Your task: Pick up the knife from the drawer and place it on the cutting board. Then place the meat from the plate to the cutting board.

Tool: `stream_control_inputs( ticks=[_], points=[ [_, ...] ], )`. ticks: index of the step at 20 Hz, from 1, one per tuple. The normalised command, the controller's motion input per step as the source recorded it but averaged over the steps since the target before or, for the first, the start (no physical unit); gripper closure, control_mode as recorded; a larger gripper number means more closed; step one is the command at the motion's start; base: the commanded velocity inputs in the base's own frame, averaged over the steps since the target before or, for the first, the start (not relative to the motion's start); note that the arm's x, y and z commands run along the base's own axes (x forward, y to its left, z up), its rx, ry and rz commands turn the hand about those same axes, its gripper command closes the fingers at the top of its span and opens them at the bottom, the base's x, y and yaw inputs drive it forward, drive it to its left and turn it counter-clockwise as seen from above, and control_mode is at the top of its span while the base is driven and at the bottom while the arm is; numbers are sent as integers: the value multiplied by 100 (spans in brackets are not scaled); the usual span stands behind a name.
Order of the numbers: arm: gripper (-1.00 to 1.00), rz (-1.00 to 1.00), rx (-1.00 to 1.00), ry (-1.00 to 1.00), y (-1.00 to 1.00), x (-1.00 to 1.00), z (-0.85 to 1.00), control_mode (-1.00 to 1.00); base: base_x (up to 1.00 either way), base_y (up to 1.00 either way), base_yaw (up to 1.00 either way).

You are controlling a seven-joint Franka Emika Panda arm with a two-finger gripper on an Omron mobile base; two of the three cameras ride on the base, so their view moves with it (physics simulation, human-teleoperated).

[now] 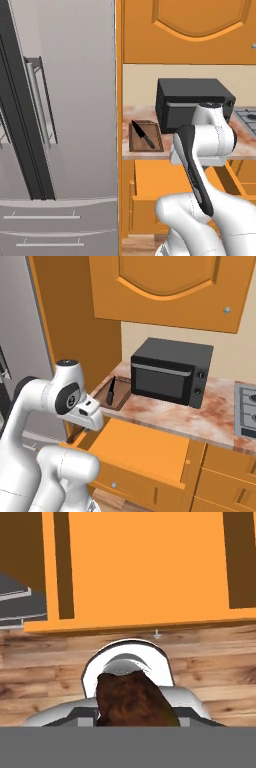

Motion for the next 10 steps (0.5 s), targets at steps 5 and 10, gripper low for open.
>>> stream_control_inputs(
  ticks=[5, 10],
  points=[
    [100, 13, -2, -7, 0, 20, 0, -100, 0, 0, 0],
    [100, 18, -2, -15, 0, 22, 0, -100, 0, 0, 0]
  ],
)
